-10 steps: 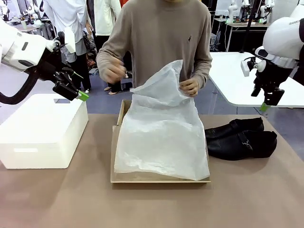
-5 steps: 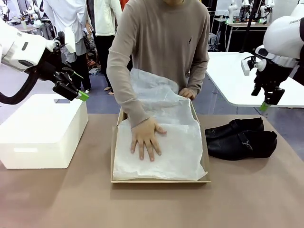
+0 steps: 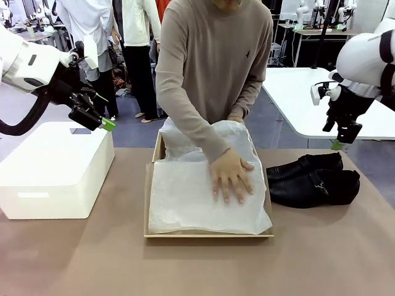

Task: Pack the shoes into the box.
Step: Place one shoe of the Shoes into the Shoes Box.

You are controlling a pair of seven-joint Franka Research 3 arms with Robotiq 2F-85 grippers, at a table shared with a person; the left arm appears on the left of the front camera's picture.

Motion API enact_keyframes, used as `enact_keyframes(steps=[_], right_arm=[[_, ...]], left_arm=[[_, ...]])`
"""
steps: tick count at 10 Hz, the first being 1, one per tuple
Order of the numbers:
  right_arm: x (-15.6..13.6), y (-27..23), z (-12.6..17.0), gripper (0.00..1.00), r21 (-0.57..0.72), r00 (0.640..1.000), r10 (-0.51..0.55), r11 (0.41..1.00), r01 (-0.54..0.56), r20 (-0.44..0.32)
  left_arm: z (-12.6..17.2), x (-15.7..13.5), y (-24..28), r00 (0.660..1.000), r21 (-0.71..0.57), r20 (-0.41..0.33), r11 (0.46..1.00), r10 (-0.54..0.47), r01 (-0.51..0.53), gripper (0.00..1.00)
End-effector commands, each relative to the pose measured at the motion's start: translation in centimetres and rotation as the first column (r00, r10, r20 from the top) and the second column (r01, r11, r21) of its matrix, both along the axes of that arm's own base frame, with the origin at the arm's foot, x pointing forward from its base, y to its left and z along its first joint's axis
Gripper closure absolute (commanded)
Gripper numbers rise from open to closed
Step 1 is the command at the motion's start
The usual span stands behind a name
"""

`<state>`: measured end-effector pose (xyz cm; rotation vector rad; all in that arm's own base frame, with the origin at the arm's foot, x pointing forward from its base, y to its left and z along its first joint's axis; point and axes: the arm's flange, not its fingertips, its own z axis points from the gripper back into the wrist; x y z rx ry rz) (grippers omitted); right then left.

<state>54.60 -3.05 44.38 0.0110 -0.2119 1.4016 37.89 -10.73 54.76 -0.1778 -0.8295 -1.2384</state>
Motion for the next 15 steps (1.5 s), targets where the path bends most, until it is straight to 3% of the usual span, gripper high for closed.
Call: enact_keyframes(steps=[1, 4, 8, 15], right_arm=[[2.1, -0.8, -0.9, 0.00, 0.031, 0.999, 0.030, 0.999, -0.031, 0.037], [3.9, -1.7, -2.9, 0.00, 0.031, 0.999, 0.017, 0.999, -0.018, 0.039], [4.7, -2.0, -4.7, 0.00, 0.038, 0.999, 0.010, 0.999, -0.009, -0.031], [5.8, -2.0, -7.5, 0.00, 0.026, 0.998, 0.048, 0.999, -0.047, -0.032]], left_arm=[[-0.2, 0.2, 0.2, 1.000, -0.011, 0.001, 1.000, -0.020, 0.020, 0.00], [-0.2, 0.2, 0.2, 1.000, -0.011, 0.001, 1.000, -0.020, 0.020, 0.00], [-0.2, 0.2, 0.2, 1.000, -0.011, 0.001, 1.000, -0.020, 0.020, 0.00], [-0.2, 0.2, 0.2, 1.000, -0.011, 0.001, 1.000, -0.020, 0.020, 0.00]])
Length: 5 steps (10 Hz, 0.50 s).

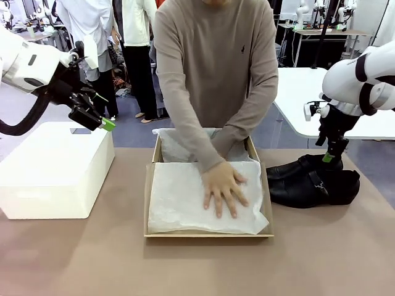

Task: Pack the shoes into the box.
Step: Place one shoe of the Shoes into the Shoes Box.

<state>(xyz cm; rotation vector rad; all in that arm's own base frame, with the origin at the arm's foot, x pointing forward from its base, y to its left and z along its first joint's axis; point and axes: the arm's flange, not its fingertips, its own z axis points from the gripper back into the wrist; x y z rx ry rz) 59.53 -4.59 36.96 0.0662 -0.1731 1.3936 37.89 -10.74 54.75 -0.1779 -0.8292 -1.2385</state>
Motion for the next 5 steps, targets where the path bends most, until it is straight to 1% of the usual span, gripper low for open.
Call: enact_keyframes(steps=[1, 5], right_arm=[[0.9, -0.3, -0.3, 0.00, 0.006, 0.998, 0.063, 0.998, -0.063, 0.025], [1.2, -0.4, -1.7, 0.00, -0.048, 0.996, 0.091, 0.995, -0.092, -0.018]], left_arm=[[-0.2, 0.2, 0.2, 1.000, -0.012, 0.001, 1.000, -0.020, 0.020, 0.00], [-0.2, 0.2, 0.2, 1.000, -0.012, 0.001, 1.000, -0.020, 0.020, 0.00]])
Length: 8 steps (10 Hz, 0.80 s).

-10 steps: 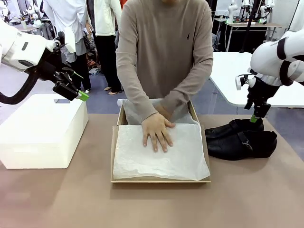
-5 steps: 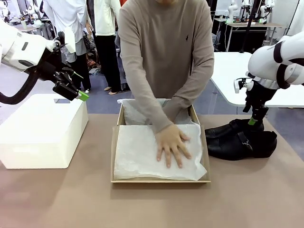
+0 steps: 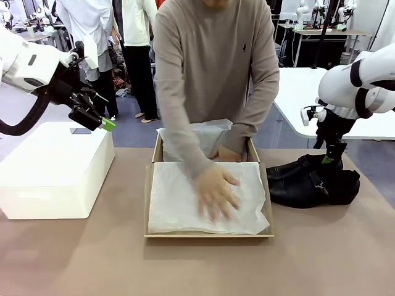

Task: Pack the shoes into the box.
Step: Place one shoe of the Shoes into the Shoes Box.

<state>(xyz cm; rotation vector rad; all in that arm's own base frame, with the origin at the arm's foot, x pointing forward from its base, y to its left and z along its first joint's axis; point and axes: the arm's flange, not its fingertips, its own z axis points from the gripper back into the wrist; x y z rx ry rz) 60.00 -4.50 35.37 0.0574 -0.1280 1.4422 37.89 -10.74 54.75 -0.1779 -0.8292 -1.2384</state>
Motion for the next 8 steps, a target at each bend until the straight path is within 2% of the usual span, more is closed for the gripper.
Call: enact_keyframes(steps=[1, 3, 4, 8], right_arm=[[0.82, -0.51, -0.26, 0.00, -0.019, 0.999, 0.050, 0.999, -0.050, 0.005], [1.09, -0.60, -0.64, 0.00, -0.024, 0.998, 0.060, 0.998, -0.060, -0.013], [1.14, -0.58, -0.77, 0.08, -0.017, 0.998, 0.060, 0.998, -0.060, -0.022], [0.82, -0.66, -0.57, 0.84, -0.013, 0.998, 0.049, 0.999, -0.050, -0.042]], left_arm=[[-0.18, 0.25, 0.20, 1.000, -0.012, 0.002, 1.000, -0.020, 0.020, 0.00], [-0.18, 0.25, 0.20, 1.000, -0.012, 0.002, 1.000, -0.020, 0.020, 0.00], [-0.18, 0.25, 0.20, 1.000, -0.012, 0.002, 1.000, -0.020, 0.020, 0.00], [-0.18, 0.25, 0.20, 1.000, -0.012, 0.002, 1.000, -0.020, 0.020, 0.00]])
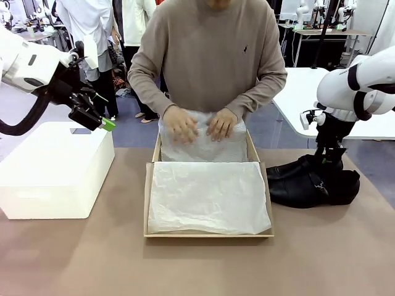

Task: Pack the shoes into the box.
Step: Place one shoe of the Shoes into the Shoes Box.

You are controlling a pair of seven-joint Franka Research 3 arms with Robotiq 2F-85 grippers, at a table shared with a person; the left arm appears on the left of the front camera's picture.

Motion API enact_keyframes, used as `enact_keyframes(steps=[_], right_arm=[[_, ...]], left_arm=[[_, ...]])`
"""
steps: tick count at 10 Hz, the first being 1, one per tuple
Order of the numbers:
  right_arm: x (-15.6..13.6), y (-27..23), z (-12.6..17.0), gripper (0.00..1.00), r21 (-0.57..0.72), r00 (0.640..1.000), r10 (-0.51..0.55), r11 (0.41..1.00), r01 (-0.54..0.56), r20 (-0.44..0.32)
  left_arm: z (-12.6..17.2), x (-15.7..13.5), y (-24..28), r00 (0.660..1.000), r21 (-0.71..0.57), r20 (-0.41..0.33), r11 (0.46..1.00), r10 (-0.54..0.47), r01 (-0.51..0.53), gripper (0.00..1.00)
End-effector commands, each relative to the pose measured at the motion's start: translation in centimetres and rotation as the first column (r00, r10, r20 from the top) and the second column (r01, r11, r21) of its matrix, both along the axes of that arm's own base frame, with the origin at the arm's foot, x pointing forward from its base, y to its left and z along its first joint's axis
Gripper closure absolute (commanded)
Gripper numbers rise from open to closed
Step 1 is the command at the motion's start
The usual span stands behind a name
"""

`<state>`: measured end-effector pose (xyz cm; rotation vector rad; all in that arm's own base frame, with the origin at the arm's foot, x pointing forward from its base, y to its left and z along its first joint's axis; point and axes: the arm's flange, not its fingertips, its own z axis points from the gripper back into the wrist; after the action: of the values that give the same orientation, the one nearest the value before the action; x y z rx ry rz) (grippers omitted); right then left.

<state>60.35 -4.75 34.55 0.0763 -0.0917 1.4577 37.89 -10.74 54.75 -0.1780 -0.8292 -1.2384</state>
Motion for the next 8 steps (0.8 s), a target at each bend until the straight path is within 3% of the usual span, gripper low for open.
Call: enact_keyframes(steps=[1, 8], right_arm=[[0.39, -0.44, 0.33, 1.00, -0.005, 0.999, 0.031, 1.000, -0.031, -0.008], [-0.03, -0.77, 1.09, 1.00, 0.009, 0.999, 0.031, 0.999, -0.031, -0.017]], left_arm=[[-0.18, 0.25, 0.20, 1.000, -0.011, 0.002, 1.000, -0.020, 0.020, 0.00], [-0.18, 0.25, 0.20, 1.000, -0.011, 0.002, 1.000, -0.020, 0.020, 0.00]])
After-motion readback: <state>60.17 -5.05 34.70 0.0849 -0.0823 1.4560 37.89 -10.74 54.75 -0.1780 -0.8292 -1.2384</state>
